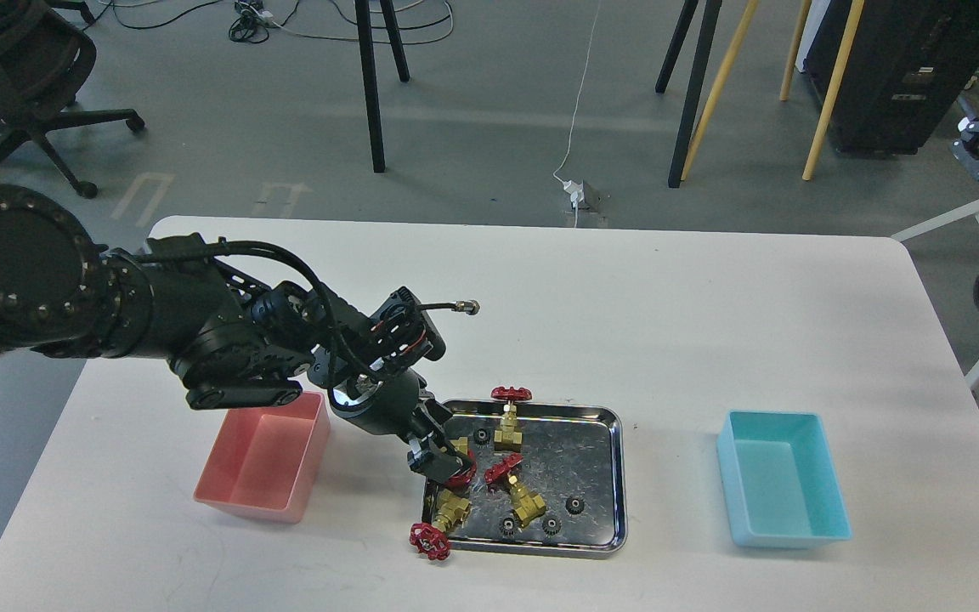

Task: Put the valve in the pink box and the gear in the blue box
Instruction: 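Close the left gripper firmly on the valve and lift it, then carry the valve with the left gripper over to the pink box, then lower the valve into the pink box and open the left gripper, then raise the left arm away and bring the right gripper toward the tray, then lower the right gripper into the tray toward a small black gear, then close the right gripper on the small black gear and lift it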

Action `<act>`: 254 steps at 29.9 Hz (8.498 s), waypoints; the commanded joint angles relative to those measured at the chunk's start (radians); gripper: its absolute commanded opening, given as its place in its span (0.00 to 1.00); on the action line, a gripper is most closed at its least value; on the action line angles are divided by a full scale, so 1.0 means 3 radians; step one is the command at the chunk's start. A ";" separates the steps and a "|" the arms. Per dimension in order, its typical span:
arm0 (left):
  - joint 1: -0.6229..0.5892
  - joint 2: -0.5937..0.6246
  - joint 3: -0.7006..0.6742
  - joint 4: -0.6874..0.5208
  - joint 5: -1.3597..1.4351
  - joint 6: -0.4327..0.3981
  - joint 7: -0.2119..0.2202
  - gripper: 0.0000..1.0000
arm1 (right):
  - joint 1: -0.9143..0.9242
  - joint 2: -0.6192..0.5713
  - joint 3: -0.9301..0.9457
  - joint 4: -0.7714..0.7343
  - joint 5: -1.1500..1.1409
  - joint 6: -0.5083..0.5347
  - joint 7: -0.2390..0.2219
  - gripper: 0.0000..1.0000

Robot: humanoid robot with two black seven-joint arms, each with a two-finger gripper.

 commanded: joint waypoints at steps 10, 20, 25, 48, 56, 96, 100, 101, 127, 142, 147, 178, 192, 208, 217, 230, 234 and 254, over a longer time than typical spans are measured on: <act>0.0067 0.0071 -0.0015 -0.0055 0.0014 0.0155 0.0000 0.73 | -0.0003 0.0027 0.0000 0.0000 0.0000 0.0000 0.0005 0.99; 0.0067 0.0041 -0.0041 -0.0050 0.0014 0.0170 0.0000 0.60 | -0.0003 0.0022 0.0000 0.0000 0.0000 0.0000 0.0015 0.99; 0.0072 0.0036 -0.0041 -0.0050 0.0014 0.0180 0.0000 0.55 | -0.0029 0.0022 0.0005 0.0000 0.0000 0.0000 0.0020 0.99; 0.0149 0.0051 -0.0021 -0.0050 0.0030 0.0262 0.0000 0.50 | -0.0075 0.0016 0.0005 0.0000 0.0071 0.0000 0.0025 0.99; 0.0149 0.0051 -0.0015 -0.0050 0.0030 0.0288 0.0000 0.38 | -0.0075 0.0016 0.0000 0.0000 0.0071 0.0000 0.0025 0.99; -0.0332 0.1752 -0.0603 -0.1051 0.0147 0.0436 0.0000 0.18 | 0.1239 0.0302 -0.0429 0.0108 0.0051 0.0000 -0.0026 0.99; -0.0373 0.2315 -0.0680 -0.1246 0.0484 0.0436 0.0000 0.18 | 0.1245 0.0349 -0.0512 0.0108 0.0051 0.0000 -0.0026 0.99; -0.0363 0.2433 -0.0680 -0.1251 0.0581 0.0436 0.0000 0.18 | 0.1234 0.0349 -0.0512 0.0108 0.0056 0.0000 -0.0026 0.99; 0.0793 0.2827 -0.1053 -0.0771 0.1313 0.0523 0.0000 0.18 | 0.1112 0.0298 -0.0481 0.0118 0.0071 0.0000 -0.0026 0.99; 0.0982 0.2715 -0.1191 -0.0735 0.1375 0.0523 0.0000 0.21 | 0.1040 0.0293 -0.0466 0.0118 0.0077 0.0000 -0.0026 0.99; 0.0993 0.2705 -0.1192 -0.0730 0.1375 0.0518 0.0000 0.22 | 0.0999 0.0293 -0.0466 0.0118 0.0077 0.0000 -0.0026 0.99; 0.1059 0.3058 -0.2846 -0.0883 -0.0023 0.0100 0.0000 0.73 | 0.0999 0.0129 -0.1549 0.0894 -0.1102 0.0000 -0.0015 0.99; 0.1181 0.1632 -0.4274 -0.0786 -0.2710 -0.0489 0.0000 0.82 | 0.1350 0.0134 -0.2979 0.2873 -0.4192 0.0000 -0.0010 0.99; 0.1831 0.0782 -0.5124 -0.0535 -0.2711 -0.0484 0.0000 0.83 | 0.2027 0.1187 -0.4280 0.3140 -0.5011 0.0000 -0.0010 0.57; 0.1979 0.0792 -0.5134 -0.0556 -0.2701 -0.0490 0.0000 0.83 | 0.2022 0.1581 -0.4577 0.2889 -0.5139 0.0000 -0.0021 0.55; 0.2005 0.0782 -0.5134 -0.0556 -0.2696 -0.0489 0.0000 0.84 | 0.1935 0.1790 -0.4714 0.2731 -0.5149 0.0000 -0.0021 0.54; 0.2005 0.0782 -0.5134 -0.0556 -0.2696 -0.0489 0.0000 0.84 | 0.1874 0.1867 -0.4771 0.2639 -0.5149 0.0000 -0.0021 0.54; 0.2025 0.0782 -0.5134 -0.0556 -0.2696 -0.0489 0.0000 0.85 | 0.1802 0.1954 -0.4827 0.2511 -0.5149 0.0000 -0.0026 0.54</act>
